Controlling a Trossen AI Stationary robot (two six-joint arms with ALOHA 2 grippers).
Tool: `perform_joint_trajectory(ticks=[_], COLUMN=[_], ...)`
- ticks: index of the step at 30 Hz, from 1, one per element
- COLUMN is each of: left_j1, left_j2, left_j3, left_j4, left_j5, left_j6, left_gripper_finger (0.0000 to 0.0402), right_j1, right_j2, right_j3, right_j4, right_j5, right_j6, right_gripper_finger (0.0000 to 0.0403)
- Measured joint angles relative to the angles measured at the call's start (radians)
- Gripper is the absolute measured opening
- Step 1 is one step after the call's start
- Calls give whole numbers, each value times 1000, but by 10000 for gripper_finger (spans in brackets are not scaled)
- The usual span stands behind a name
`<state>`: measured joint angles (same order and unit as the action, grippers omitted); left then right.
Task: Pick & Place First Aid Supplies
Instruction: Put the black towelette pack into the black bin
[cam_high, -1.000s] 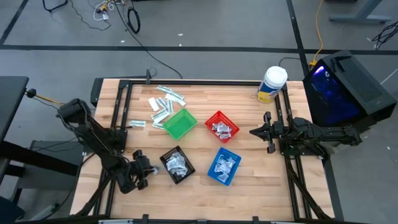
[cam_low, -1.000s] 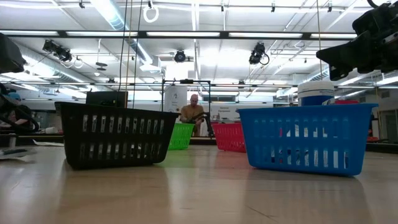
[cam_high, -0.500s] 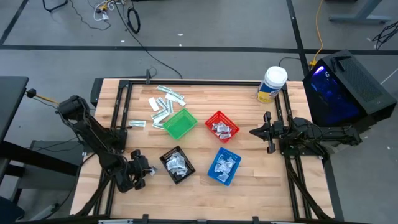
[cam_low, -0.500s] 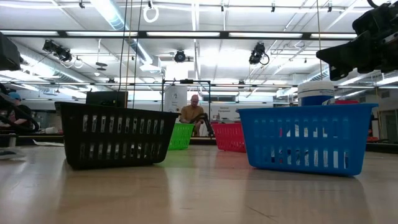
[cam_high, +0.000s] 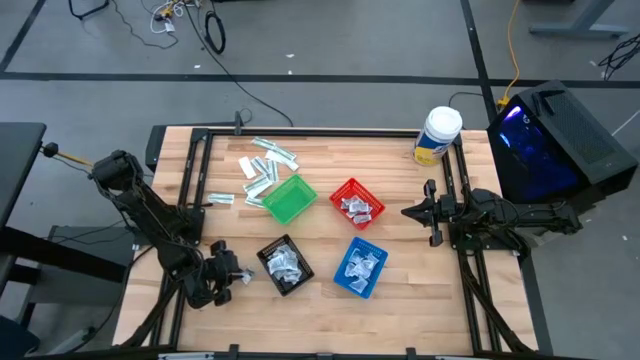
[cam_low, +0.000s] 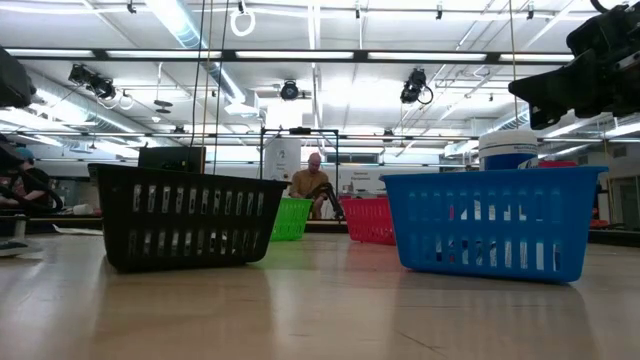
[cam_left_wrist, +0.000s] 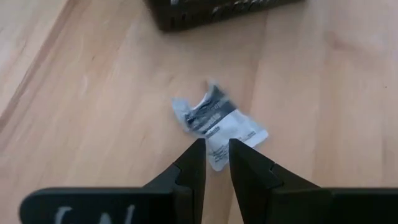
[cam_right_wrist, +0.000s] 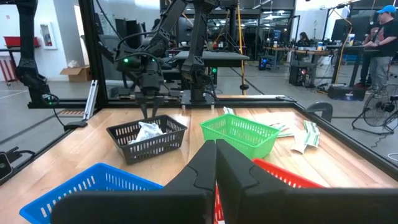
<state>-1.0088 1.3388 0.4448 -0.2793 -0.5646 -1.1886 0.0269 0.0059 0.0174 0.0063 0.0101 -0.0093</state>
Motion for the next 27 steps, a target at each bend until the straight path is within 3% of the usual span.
perform_joint_trajectory(ticks=[7, 27], left_j1=[0, 0], left_j2=[0, -32], left_j3=[0, 1], left_j4=[-136, -111], left_j5=[-4, -41], left_j6=[-214, -191], left_gripper_finger=[78, 78], right_j1=[0, 0], right_j2=[0, 0], right_j3=[0, 0], right_j4=[0, 0], right_j5=[0, 0], right_j6=[0, 0], right_gripper_finger=[13, 13])
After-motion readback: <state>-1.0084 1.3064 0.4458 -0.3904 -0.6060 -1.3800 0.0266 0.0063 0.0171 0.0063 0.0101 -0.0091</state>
